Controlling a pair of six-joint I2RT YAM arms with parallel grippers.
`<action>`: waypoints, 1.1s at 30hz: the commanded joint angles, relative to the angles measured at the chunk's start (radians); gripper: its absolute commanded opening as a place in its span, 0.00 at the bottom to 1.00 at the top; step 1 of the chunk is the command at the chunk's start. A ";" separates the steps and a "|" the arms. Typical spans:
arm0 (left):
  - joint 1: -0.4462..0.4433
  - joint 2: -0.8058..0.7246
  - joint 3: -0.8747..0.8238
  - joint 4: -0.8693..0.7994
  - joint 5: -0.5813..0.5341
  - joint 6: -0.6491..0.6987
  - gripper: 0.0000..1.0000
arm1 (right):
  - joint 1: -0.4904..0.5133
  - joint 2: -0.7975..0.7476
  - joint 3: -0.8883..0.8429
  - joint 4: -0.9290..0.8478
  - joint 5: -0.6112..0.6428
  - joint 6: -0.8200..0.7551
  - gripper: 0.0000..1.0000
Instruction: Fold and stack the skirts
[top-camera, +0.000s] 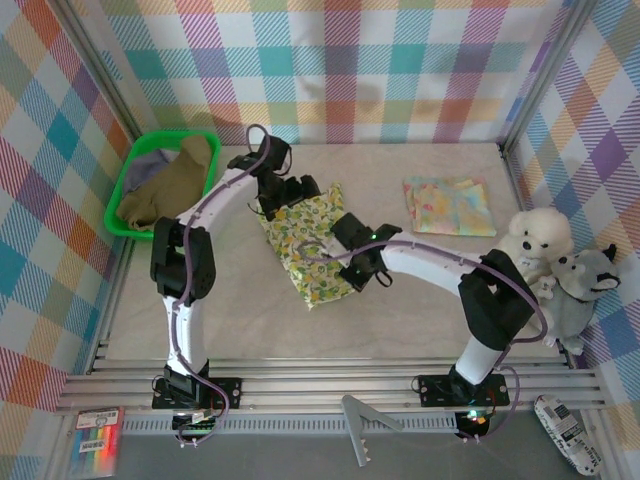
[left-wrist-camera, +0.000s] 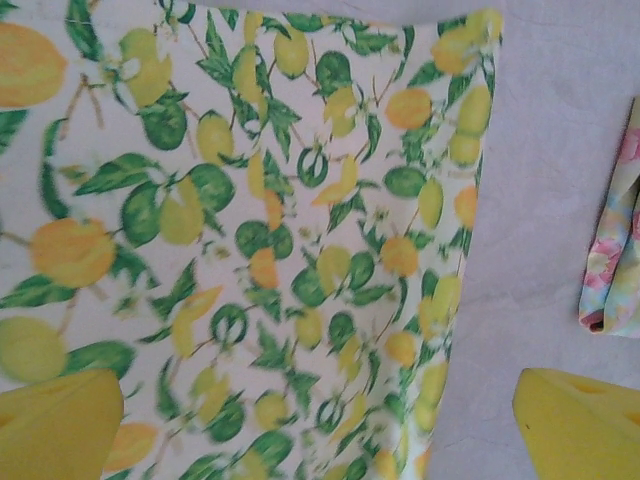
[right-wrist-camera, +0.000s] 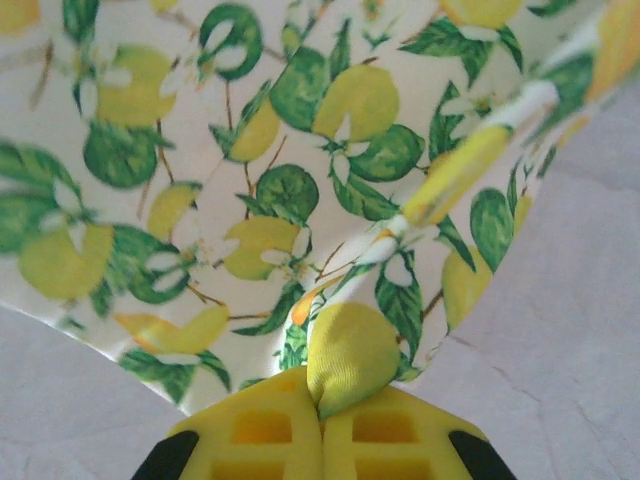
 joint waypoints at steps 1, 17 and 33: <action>-0.021 0.083 0.077 -0.065 0.010 -0.017 1.00 | 0.048 -0.015 -0.045 0.003 0.074 -0.042 0.00; -0.143 0.437 0.429 -0.073 0.112 0.010 0.81 | 0.217 -0.046 -0.206 0.146 0.240 0.069 0.00; -0.159 0.543 0.643 -0.081 0.215 0.044 0.11 | 0.215 -0.080 -0.215 0.144 0.251 0.067 0.00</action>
